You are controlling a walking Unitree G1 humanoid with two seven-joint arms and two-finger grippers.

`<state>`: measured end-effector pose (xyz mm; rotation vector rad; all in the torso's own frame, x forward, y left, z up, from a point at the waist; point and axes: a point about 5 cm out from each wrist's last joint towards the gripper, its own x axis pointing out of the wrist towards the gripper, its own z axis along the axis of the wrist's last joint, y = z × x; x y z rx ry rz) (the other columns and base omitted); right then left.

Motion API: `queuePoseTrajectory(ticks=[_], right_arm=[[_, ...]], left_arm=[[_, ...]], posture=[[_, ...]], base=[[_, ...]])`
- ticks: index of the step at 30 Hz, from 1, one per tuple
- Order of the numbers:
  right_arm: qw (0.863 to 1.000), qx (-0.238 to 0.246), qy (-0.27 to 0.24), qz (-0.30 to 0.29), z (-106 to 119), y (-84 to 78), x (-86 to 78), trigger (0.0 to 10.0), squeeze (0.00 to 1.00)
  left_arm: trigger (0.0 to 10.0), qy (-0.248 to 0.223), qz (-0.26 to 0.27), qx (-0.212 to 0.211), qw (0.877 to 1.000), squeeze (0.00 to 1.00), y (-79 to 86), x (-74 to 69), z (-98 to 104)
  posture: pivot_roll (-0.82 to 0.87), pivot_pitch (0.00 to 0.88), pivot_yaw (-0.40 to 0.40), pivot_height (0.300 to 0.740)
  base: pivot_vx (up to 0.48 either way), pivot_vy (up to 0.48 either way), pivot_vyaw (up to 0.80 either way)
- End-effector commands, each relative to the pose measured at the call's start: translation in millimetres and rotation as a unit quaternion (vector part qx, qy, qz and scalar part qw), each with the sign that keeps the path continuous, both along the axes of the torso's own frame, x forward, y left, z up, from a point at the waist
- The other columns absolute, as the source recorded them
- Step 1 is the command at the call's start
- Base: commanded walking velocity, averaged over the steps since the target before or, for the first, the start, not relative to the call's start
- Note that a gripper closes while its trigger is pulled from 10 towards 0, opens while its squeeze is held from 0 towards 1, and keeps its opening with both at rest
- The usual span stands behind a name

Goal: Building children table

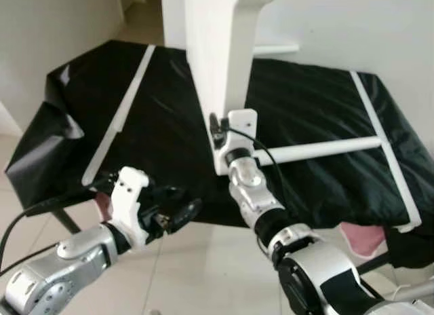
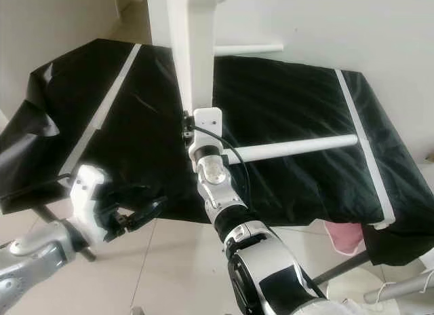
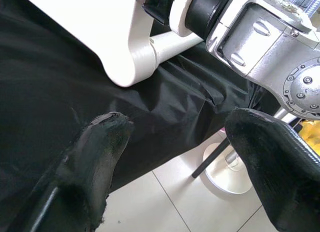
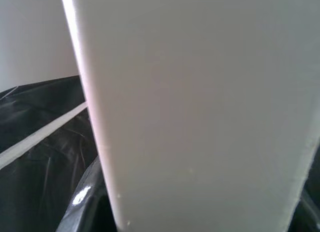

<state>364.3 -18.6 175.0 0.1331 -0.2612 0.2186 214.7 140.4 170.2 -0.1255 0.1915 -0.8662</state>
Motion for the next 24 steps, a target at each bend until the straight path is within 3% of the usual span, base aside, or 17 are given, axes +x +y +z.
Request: queuePoseTrajectory(ticks=[1,7,8,9,10,20,21,24], right_arm=[[0.98,0.126,0.032,0.153,31,114.5,-51.1,0.0,0.0],[0.978,0.133,0.018,0.163,47,122.4,-52.9,0.1,0.0],[0.978,0.131,0.015,0.164,48,122.7,-53.1,3.8,0.0],[0.978,0.131,0.015,0.164,48,122.7,-53.1,3.8,0.0],[0.975,0.129,0.017,0.179,42,121.7,-53.4,10.0,1.0],[0.981,0.108,-0.011,0.16,37,100.7,-45.2,10.0,1.0],[0.983,0.094,-0.017,0.155,29,91.0,-43.5,10.0,0.0],[0.984,0.085,-0.019,0.152,24,84.6,-42.7,10.0,0.0]], left_arm=[[10.0,-0.016,-0.15,-0.026,0.988,0.0,-4.8,-9.7,5],[10.0,-0.016,-0.148,-0.024,0.989,0.0,-4.0,-8.3,5],[10.0,-0.015,-0.148,-0.025,0.989,0.0,-4.3,-8.3,5],[10.0,-0.015,-0.148,-0.025,0.989,0.0,-4.3,-8.3,5],[10.0,-0.015,-0.148,-0.027,0.989,0.0,-5.2,-7.8,4],[10.0,-0.013,-0.149,-0.03,0.988,0.0,-7.7,-7.7,3],[10.0,-0.012,-0.15,-0.031,0.988,0.0,-8.0,-8.1,2],[10.0,-0.012,-0.15,-0.032,0.988,0.0,-8.1,-8.3,2]], posture=[[0.15,0.048,-0.075,0.74],[0.16,0.047,-0.078,0.74],[0.15,0.044,-0.078,0.74],[0.15,0.044,-0.078,0.74],[0.15,0.046,-0.078,0.74],[0.14,0.051,-0.077,0.74],[0.14,0.056,-0.078,0.74],[0.14,0.056,-0.078,0.74]], base=[[0.0,0.0,0.0],[0.0,0.0,0.0],[0.0,0.0,0.0],[0.0,0.0,0.0],[0.0,0.0,0.0],[0.0,0.0,0.0],[0.0,0.0,0.0],[0.0,0.0,0.0]])
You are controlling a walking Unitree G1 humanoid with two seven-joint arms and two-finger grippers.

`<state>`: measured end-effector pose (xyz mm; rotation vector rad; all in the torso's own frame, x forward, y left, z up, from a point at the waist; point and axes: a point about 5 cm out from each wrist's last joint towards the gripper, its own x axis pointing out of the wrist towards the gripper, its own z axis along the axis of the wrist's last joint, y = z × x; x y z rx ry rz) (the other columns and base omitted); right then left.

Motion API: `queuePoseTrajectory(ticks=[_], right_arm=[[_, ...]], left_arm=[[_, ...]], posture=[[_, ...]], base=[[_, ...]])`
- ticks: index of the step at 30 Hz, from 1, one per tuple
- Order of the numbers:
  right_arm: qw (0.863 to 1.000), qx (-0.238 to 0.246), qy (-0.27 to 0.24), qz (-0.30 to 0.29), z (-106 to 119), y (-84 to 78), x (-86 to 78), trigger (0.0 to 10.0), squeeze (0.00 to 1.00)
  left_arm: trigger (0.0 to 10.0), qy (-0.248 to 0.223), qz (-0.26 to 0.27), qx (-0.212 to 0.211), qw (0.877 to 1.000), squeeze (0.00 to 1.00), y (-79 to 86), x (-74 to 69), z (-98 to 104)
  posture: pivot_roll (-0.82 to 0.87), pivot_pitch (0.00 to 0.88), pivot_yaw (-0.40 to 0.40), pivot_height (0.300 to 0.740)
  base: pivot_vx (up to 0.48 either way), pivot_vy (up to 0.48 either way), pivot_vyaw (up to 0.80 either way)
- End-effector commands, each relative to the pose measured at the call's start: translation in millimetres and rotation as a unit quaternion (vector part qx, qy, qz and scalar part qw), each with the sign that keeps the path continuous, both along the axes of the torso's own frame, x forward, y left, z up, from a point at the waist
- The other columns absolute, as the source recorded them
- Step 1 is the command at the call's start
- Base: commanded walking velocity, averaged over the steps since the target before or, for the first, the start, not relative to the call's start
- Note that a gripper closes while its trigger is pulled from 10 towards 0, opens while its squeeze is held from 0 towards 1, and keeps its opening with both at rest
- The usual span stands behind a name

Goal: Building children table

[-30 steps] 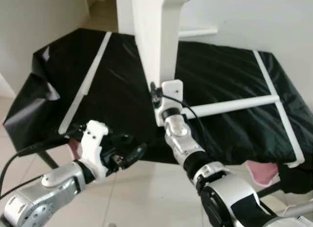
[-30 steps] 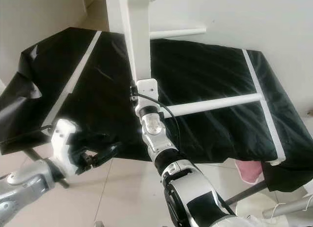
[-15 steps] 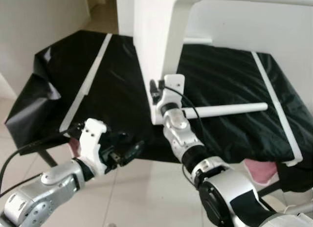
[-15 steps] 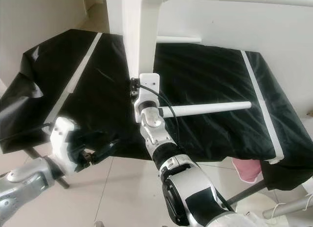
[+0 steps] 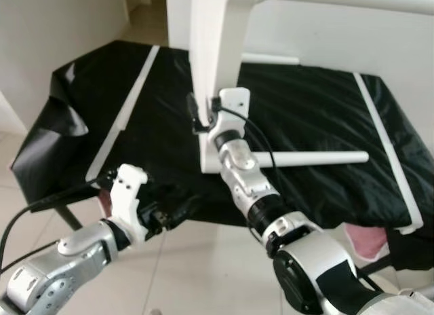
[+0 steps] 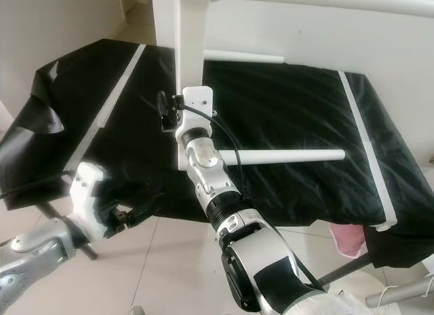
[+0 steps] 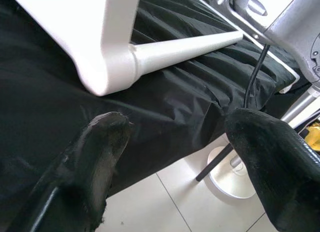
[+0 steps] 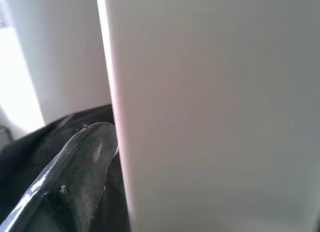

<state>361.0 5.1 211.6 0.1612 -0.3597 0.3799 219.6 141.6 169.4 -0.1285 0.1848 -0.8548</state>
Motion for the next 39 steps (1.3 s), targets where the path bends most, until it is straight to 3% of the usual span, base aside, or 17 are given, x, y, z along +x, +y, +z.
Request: queuePoseTrajectory(ticks=[1,3,4,6,9,11,13,15,18,20,21,23,25,26,32,39], right_arm=[[0.995,0.059,0.032,0.078,-19,53.4,-39.7,10.0,0.0],[0.997,0.029,0.01,0.069,-35,31.3,-42.2,10.0,0.0],[0.997,0.029,0.01,0.069,-35,31.3,-42.2,10.0,0.0],[0.997,-0.004,-0.004,0.073,-52,13.3,-48.1,10.0,0.0],[0.997,-0.018,-0.004,0.076,-61,2.6,-52.5,10.0,0.0],[0.996,-0.036,0.002,0.078,-75,-13.7,-60.2,10.0,0.0],[0.996,-0.036,0.002,0.078,-75,-13.7,-60.2,10.0,0.0],[0.996,-0.054,0.013,0.076,-90,-34.8,-68.0,10.0,0.0],[0.995,-0.065,0.013,0.073,-94,-44.4,-71.6,10.0,0.0],[0.995,-0.081,0.018,0.061,-102,-70.4,-81.3,10.0,0.0],[0.995,-0.081,0.018,0.061,-102,-70.4,-81.3,10.0,0.0],[0.995,-0.083,0.03,0.035,-105,-86.8,-83.5,10.0,0.0],[0.995,-0.083,0.03,0.035,-105,-86.8,-83.5,10.0,0.0],[0.996,-0.083,0.041,0.0,-106,-104.1,-83.2,10.0,0.0],[0.994,-0.065,0.057,-0.063,-102,-123.4,-76.2,10.0,0.0],[0.99,-0.059,0.096,-0.081,-99,-115.1,-56.5,10.0,0.0]], left_arm=[[10.0,-0.01,-0.157,-0.03,0.987,0.0,-9.5,-13.7,3],[10.0,-0.007,-0.159,-0.031,0.987,0.0,-9.7,-15.5,2],[10.0,-0.007,-0.159,-0.031,0.987,0.0,-9.7,-15.5,2],[10.0,-0.004,-0.162,-0.031,0.986,0.0,-10.7,-17.5,0],[10.0,-0.002,-0.165,-0.03,0.986,0.0,-11.5,-18.6,-2],[10.0,0.0,-0.168,-0.031,0.985,0.0,-12.7,-20.0,-3],[10.0,0.0,-0.168,-0.031,0.985,0.0,-12.7,-20.0,-3],[10.0,0.002,-0.173,-0.03,0.984,0.0,-14.0,-20.6,-4],[10.0,0.002,-0.175,-0.029,0.984,0.0,-14.4,-20.8,-5],[10.0,0.004,-0.179,-0.028,0.983,0.0,-15.1,-21.6,-6],[10.0,0.004,-0.179,-0.028,0.983,0.0,-15.1,-21.6,-6],[10.0,0.0,-0.177,-0.023,0.984,0.0,-15.5,-20.8,-8],[10.0,0.0,-0.177,-0.023,0.984,0.0,-15.5,-20.8,-8],[10.0,-0.002,-0.176,-0.015,0.984,0.0,-15.8,-20.0,-11],[10.0,-0.012,-0.161,-0.008,0.987,0.0,-18.9,-14.7,-13],[10.0,-0.029,-0.132,0.002,0.991,0.0,-24.7,-6.1,-14]], posture=[[0.14,0.056,-0.081,0.74],[0.13,0.062,-0.083,0.74],[0.13,0.062,-0.083,0.74],[0.12,0.066,-0.084,0.74],[0.12,0.068,-0.085,0.74],[0.11,0.07,-0.084,0.74],[0.11,0.07,-0.084,0.74],[0.1,0.068,-0.081,0.74],[0.1,0.068,-0.082,0.74],[0.09,0.061,-0.079,0.74],[0.09,0.061,-0.079,0.74],[0.09,0.058,-0.079,0.74],[0.09,0.058,-0.079,0.74],[0.08,0.05,-0.077,0.74],[0.08,0.041,-0.074,0.74],[0.08,0.024,-0.067,0.74]], base=[[0.0,0.0,0.0],[0.0,0.0,0.0],[0.0,0.0,0.0],[0.0,0.0,0.0],[0.0,0.0,0.0],[0.0,0.0,0.0],[0.0,0.0,0.0],[0.0,0.0,0.0],[0.0,0.0,0.0],[0.0,0.0,0.0],[0.0,0.0,0.0],[0.0,0.0,0.0],[0.0,0.0,0.0],[0.0,0.0,0.0],[0.0,0.0,0.0],[0.0,0.0,0.0]])
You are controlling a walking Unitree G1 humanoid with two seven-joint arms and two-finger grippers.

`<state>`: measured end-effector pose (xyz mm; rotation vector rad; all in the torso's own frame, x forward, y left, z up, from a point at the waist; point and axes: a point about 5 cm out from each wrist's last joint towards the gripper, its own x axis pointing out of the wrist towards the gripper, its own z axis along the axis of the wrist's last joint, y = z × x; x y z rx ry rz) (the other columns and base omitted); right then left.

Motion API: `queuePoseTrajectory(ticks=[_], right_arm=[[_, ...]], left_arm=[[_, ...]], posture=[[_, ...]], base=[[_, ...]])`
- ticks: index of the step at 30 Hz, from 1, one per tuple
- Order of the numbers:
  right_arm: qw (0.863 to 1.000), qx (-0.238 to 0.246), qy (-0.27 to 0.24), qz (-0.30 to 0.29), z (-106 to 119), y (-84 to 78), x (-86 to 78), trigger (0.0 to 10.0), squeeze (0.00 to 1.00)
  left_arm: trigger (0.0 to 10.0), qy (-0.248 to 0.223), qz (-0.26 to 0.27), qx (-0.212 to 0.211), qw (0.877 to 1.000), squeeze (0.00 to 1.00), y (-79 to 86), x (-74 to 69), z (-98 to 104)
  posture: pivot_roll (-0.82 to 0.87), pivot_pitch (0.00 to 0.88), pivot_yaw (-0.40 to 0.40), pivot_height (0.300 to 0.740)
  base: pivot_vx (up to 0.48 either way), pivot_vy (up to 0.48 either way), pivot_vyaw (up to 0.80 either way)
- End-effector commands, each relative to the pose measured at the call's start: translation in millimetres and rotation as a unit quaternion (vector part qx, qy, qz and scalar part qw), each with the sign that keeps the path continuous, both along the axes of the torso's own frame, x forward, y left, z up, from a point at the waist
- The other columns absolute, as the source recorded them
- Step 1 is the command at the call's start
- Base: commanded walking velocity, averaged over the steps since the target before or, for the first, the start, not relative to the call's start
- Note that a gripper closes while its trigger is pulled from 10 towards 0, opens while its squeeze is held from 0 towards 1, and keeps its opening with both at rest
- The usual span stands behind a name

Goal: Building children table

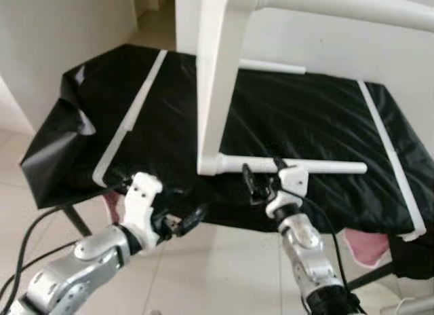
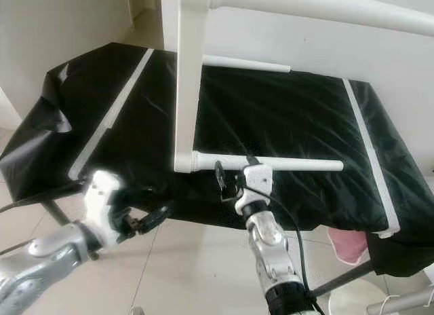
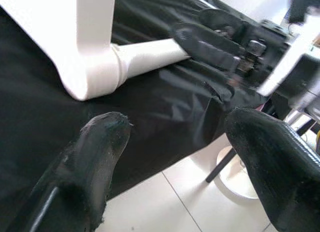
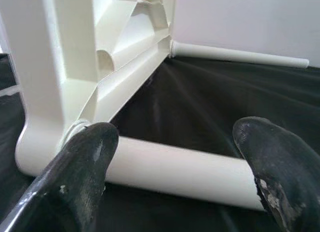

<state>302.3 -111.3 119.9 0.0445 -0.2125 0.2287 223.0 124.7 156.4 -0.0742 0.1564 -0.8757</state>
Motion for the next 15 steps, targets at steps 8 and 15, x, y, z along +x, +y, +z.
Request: queuePoseTrajectory(ticks=[8,15], right_arm=[[0.997,0.015,0.056,-0.052,-5,13.9,23.0,10.0,0.0],[0.993,0.018,0.085,-0.078,0,25.5,40.6,10.0,0.0]], left_arm=[[10.0,0.004,-0.131,-0.014,0.991,0.0,-15.3,-12.8,-3],[10.0,0.005,-0.13,-0.012,0.991,0.0,-14.8,-11.6,-3]], posture=[[0.1,0.024,-0.061,0.74],[0.1,0.036,-0.055,0.74]], base=[[0.0,0.0,0.0],[0.0,0.0,0.0]])
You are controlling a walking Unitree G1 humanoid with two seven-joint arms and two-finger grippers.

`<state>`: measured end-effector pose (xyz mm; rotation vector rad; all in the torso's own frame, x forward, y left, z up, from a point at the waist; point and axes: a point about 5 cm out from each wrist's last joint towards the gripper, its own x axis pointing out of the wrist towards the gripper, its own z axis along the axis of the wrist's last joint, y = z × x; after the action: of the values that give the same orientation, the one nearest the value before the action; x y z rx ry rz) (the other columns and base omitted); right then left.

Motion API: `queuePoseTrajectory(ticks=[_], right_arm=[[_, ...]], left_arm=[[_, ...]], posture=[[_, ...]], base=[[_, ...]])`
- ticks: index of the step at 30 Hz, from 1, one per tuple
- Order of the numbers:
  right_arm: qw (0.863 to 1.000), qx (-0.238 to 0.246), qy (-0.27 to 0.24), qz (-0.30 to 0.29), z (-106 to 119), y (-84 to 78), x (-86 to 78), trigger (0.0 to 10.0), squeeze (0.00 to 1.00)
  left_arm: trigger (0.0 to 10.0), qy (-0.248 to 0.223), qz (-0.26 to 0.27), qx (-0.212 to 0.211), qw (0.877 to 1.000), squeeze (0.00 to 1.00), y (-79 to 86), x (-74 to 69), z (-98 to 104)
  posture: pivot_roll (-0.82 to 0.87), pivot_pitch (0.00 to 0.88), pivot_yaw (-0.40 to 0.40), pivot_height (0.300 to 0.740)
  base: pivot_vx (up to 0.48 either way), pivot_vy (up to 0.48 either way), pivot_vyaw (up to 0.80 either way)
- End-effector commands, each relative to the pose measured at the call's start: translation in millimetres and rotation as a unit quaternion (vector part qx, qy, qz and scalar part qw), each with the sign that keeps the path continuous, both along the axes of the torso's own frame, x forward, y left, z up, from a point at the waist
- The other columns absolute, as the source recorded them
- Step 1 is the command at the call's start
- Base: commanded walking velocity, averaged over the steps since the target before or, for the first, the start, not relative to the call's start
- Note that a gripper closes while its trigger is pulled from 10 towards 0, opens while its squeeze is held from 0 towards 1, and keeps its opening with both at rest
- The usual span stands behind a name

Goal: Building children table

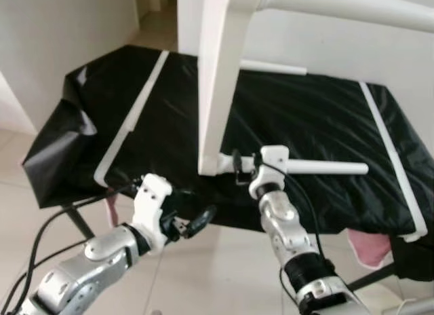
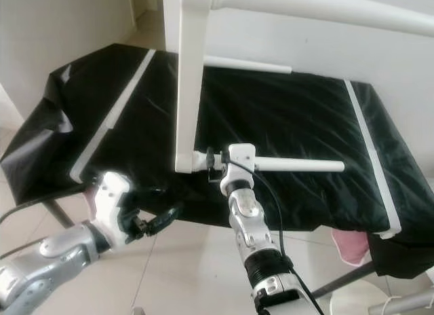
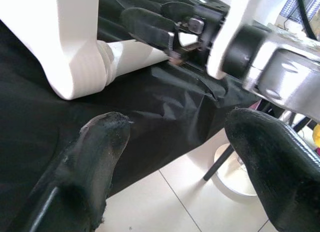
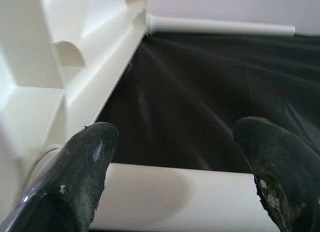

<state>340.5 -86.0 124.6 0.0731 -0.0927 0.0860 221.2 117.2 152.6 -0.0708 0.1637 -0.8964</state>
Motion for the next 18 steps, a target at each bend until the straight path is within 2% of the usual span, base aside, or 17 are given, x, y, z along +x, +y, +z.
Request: queuePoseTrajectory(ticks=[1,4,6,9,11,14,18], right_arm=[[1.0,0.004,0.022,-0.01,-5,0.2,2.4,10.0,0.0],[1.0,0.003,0.025,-0.006,-4,3.8,4.5,10.0,0.0],[0.999,-0.003,0.033,0.024,-2,18.0,8.8,10.0,0.0],[0.998,-0.005,0.038,0.046,-1,26.1,9.7,10.0,0.0],[0.995,-0.02,0.04,0.089,-2,40.8,8.6,10.0,0.0],[0.993,-0.025,0.04,0.104,-3,45.3,7.4,10.0,0.0],[0.982,-0.025,0.035,0.185,-4,67.4,-0.5,10.0,0.0]], left_arm=[[10.0,0.003,-0.12,-0.015,0.993,0.0,-7.4,-9.8,0],[10.0,0.003,-0.119,-0.013,0.993,0.0,-7.0,-9.2,0],[10.0,0.002,-0.119,-0.012,0.993,0.0,-6.8,-8.1,1],[10.0,0.002,-0.119,-0.011,0.993,0.0,-6.7,-7.6,1],[10.0,0.0,-0.12,-0.01,0.993,0.0,-6.6,-6.6,2],[10.0,-0.001,-0.12,-0.009,0.993,0.0,-6.5,-6.4,2],[10.0,-0.003,-0.118,-0.01,0.993,0.0,-5.9,-5.8,3]], posture=[[0.1,0.036,-0.055,0.74],[0.1,0.037,-0.05,0.74],[0.11,0.037,-0.049,0.74],[0.11,0.037,-0.049,0.74],[0.11,0.033,-0.052,0.74],[0.11,0.033,-0.052,0.74],[0.12,0.029,-0.054,0.74]], base=[[0.0,0.0,0.0],[0.0,0.0,0.0],[0.0,0.0,0.0],[0.0,0.0,0.0],[0.0,0.0,0.0],[0.0,0.0,0.0],[0.0,0.0,0.0]])
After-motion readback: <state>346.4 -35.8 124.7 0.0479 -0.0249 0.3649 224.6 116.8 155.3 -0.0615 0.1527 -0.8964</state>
